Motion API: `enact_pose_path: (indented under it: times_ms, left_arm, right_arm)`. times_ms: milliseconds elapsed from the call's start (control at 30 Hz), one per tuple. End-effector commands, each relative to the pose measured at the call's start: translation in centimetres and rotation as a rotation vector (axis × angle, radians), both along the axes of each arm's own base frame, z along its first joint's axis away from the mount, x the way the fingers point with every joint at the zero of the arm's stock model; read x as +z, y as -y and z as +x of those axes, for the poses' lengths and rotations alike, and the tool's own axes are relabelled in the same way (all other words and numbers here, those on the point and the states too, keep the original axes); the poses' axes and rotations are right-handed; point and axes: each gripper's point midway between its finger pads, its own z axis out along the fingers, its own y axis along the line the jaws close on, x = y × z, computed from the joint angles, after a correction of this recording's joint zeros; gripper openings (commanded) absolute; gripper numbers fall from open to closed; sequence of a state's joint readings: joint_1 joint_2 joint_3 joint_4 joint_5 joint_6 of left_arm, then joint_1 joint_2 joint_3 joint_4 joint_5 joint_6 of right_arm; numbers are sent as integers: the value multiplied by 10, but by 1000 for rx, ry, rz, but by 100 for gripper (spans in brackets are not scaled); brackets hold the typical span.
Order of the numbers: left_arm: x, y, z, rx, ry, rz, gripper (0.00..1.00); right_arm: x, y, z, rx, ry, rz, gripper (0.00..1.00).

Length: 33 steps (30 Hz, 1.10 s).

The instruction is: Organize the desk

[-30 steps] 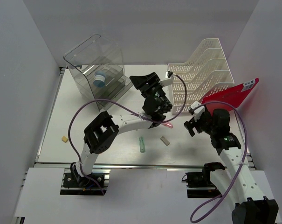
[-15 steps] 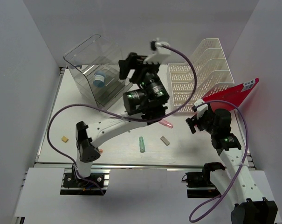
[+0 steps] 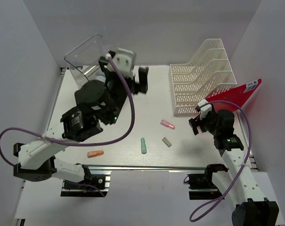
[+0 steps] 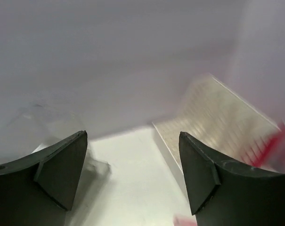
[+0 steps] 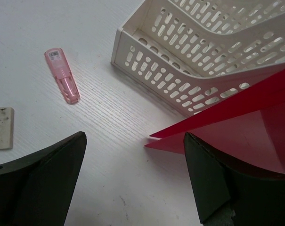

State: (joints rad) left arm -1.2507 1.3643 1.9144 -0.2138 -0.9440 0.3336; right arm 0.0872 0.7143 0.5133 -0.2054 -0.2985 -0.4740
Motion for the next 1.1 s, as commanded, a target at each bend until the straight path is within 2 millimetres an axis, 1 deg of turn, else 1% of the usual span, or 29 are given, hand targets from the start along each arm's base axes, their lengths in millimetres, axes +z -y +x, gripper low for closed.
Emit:
enact_pose_path:
  times_ms: [0, 33, 67, 100, 133, 167, 200, 233, 267, 300, 333, 367, 400, 433, 467, 500, 533, 567, 600, 633, 667, 733, 767, 800, 833, 867, 967, 1000, 1067]
  left_arm:
    - [-105, 49, -35, -348, -265, 90, 87]
    - [-129, 52, -44, -389, -352, 83, 87]
    - [-164, 57, -49, -406, -418, 132, 84]
    - [-181, 56, -62, -452, -498, 98, 81]
    - [-197, 57, -69, -475, -540, 102, 79]
    - [-234, 56, -74, -476, -606, 147, 75]
    - [-246, 51, -83, -491, -658, 107, 71]
    - [-263, 51, -90, -508, -700, 116, 60]
    - [-297, 46, -95, -494, -760, 156, 54]
    - [-311, 43, -99, -484, -803, 142, 49]
    - [-324, 39, -101, -467, -836, 150, 35]
    - [-335, 36, -103, -449, -863, 153, 29]
    - [-356, 31, -103, -414, -908, 154, 25]
    - [-366, 31, -104, -401, -929, 153, 17]
    - [-376, 31, -104, -386, -948, 156, 13]
    - [-394, 31, -104, -347, -987, 163, 12]
    - [-396, 29, -101, -329, -992, 149, 12]
    - [-411, 32, -100, -302, -1024, 177, 19]
    - [-418, 34, -98, -281, -1044, 170, 25]
    - [-424, 36, -94, -269, -1055, 172, 33]
    - [-436, 45, -96, -282, -1087, 191, 52]
    - [-446, 49, -89, -269, -1109, 191, 60]
    - [-455, 55, -86, -275, -1126, 188, 67]
    - [-458, 56, -83, -278, -1133, 187, 70]
    - [-464, 53, -76, -258, -1145, 178, 71]
    - [-466, 57, -73, -270, -1156, 160, 72]
    - [-479, 57, -60, -255, -1191, 129, 73]
    - [-486, 56, -57, -243, -1205, 133, 75]
    - [-488, 58, -49, -234, -1210, 125, 76]
  right_arm:
    - [13, -7, 5, 13, 14, 55, 89]
    - [9, -9, 4, 22, -9, 63, 89]
    - [10, -11, 3, 29, -17, 76, 89]
    - [11, -15, 2, 53, -22, 89, 87]
    - [10, -18, -1, 67, -32, 97, 78]
    - [10, -20, -2, 81, -36, 104, 71]
    - [12, -26, -6, 118, -38, 116, 60]
    - [13, -28, -9, 138, -42, 119, 32]
    - [14, -36, -15, 185, -48, 138, 22]
    - [15, -39, -18, 218, -45, 135, 14]
    - [17, -44, -22, 253, -45, 139, 9]
    - [15, -52, -33, 317, -75, 161, 9]
    - [14, -56, -38, 370, -66, 144, 16]
    - [14, -59, -42, 400, -74, 147, 54]
    - [12, -63, -49, 433, -100, 163, 65]
    - [11, -64, -50, 451, -97, 153, 77]
    - [11, -64, -51, 458, -100, 153, 83]
    - [11, -64, -50, 455, -98, 149, 89]
    - [11, -63, -49, 450, -94, 144, 89]
    - [11, -62, -49, 446, -91, 141, 89]
    - [9, -59, -47, 429, -89, 130, 89]
    - [9, -58, -45, 417, -81, 120, 88]
    - [8, -55, -44, 404, -80, 113, 88]
    - [8, -55, -44, 402, -74, 107, 87]
    - [8, -54, -43, 395, -67, 103, 86]
    - [8, -53, -43, 389, -62, 97, 86]
    - [10, -50, -42, 377, -42, 85, 85]
    - [8, -50, -43, 375, -40, 82, 85]
    - [9, -48, -42, 370, -32, 75, 85]
